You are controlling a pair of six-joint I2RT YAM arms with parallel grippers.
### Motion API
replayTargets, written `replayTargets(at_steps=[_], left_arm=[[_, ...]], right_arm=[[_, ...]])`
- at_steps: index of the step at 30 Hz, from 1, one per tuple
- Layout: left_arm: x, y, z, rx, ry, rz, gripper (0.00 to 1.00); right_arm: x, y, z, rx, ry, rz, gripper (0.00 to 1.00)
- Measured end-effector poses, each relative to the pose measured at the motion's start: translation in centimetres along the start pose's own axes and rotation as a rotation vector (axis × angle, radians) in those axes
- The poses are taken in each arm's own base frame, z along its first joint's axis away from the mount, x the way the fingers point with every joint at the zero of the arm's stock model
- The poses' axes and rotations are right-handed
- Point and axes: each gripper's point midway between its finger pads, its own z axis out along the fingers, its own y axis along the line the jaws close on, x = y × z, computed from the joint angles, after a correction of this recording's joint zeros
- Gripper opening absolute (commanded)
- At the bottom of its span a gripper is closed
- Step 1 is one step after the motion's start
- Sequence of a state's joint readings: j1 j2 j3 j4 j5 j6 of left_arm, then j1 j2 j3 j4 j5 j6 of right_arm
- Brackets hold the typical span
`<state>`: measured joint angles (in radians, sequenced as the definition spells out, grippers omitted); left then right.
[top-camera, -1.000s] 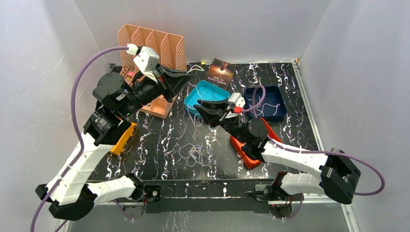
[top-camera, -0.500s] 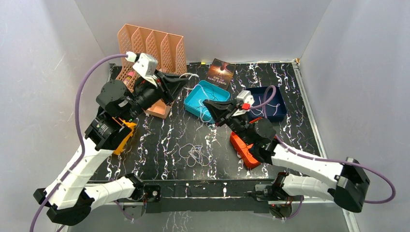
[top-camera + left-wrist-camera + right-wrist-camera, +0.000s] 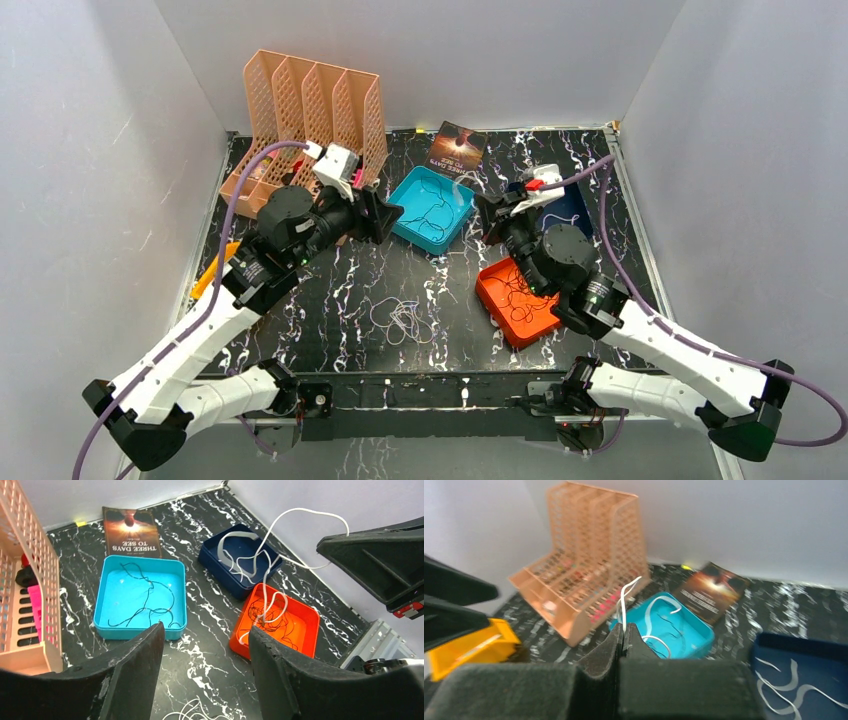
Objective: Untangle the cables
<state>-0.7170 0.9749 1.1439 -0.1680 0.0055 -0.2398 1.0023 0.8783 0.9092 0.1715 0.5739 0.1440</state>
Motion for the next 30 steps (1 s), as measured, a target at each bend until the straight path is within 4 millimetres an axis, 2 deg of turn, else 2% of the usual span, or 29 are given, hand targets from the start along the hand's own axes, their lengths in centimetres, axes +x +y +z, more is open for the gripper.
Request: replayTargets(at_steps=[8,10,12,13,14,15,22,26,30], left_arm=[[2.8,1.5,0.8,-0.064,0.065,-0.003,0.7],[3.9,2.0,1.3,-0.081,0.098,-0.001,0.72],[5.0,2.4,1.8,-0.097,0.133,0.0,0.73],[5.7,2.6,2.1,-0.105,0.152,0.001,0.73],[6.5,2.8,2.4,-0.112,0.173,0.002,0.74],[7.3,3.0,2.6,-0.119,0.195,0.003,0.74],[12.1,4.4,3.3,-0.146,0.316,0.029,0.75],[13.5,5.0,3.6,-0.149,0.343,0.045,0.76],[15.2,5.2,3.6,-0.127,0.367,0.05,0.76]], right_arm=[[3.0,-6.0,0.3,0.247,0.116,-0.136,0.0],[3.7,-8.6,0.8,0.316,0.142,-0.145,0.0],[4.1,-12.1,1.3,0.411,0.162,-0.143,0.0],[4.6,-12.5,1.6,0.418,0.174,-0.133,0.0],[4.3,-14.7,1.5,0.481,0.168,-0.131,0.0],[4.5,-15.8,1.6,0.508,0.17,-0.125,0.0],[4.7,-19.2,3.2,0.581,0.145,-0.094,0.0],[5.1,-21.2,4.0,0.625,0.126,-0.09,0.0],[6.0,-23.4,4.0,0.67,0.106,-0.086,0.0]])
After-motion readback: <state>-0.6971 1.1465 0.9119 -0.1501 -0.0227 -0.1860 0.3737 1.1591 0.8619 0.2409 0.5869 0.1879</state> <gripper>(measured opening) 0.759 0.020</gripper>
